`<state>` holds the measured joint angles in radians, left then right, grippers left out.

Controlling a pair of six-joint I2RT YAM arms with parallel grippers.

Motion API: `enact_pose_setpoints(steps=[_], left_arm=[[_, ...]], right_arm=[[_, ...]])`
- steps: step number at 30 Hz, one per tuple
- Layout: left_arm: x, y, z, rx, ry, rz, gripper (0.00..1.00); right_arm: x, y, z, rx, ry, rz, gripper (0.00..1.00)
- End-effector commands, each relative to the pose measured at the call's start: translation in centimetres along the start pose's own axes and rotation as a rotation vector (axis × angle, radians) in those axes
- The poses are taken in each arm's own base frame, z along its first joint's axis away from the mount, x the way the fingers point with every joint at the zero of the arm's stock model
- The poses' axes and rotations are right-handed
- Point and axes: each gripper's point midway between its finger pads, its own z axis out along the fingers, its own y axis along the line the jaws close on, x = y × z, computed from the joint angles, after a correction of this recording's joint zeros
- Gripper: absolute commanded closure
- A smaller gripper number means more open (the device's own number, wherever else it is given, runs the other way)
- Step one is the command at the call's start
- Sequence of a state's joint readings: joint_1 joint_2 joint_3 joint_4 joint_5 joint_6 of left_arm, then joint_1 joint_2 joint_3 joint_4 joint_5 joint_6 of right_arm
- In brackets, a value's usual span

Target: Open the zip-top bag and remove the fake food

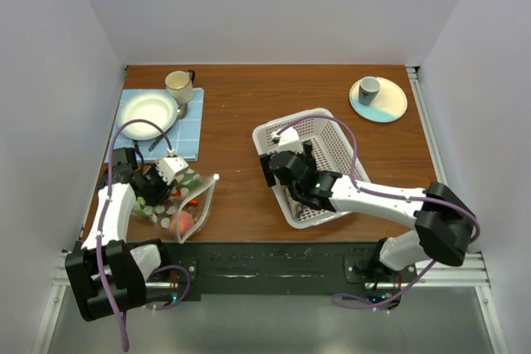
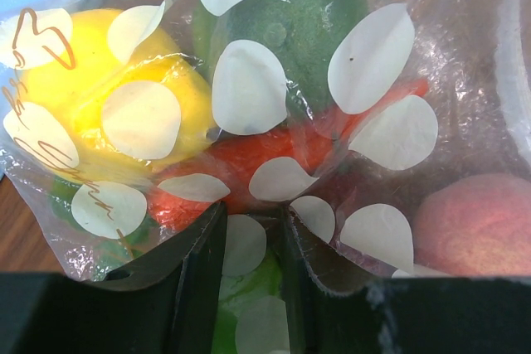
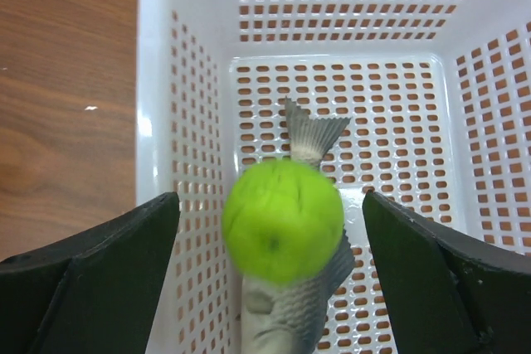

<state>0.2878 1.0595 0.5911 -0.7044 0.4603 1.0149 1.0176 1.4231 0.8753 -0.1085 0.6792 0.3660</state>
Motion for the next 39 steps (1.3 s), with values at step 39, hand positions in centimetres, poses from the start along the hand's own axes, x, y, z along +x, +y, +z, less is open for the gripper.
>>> enact_pose_setpoints(steps=[39], left_arm=[[-0.4, 0.5, -0.1, -0.005, -0.013, 0.007, 0.64]], right_arm=[[0.8, 32.1, -7.6, -0.849, -0.125, -0.149, 0.01]])
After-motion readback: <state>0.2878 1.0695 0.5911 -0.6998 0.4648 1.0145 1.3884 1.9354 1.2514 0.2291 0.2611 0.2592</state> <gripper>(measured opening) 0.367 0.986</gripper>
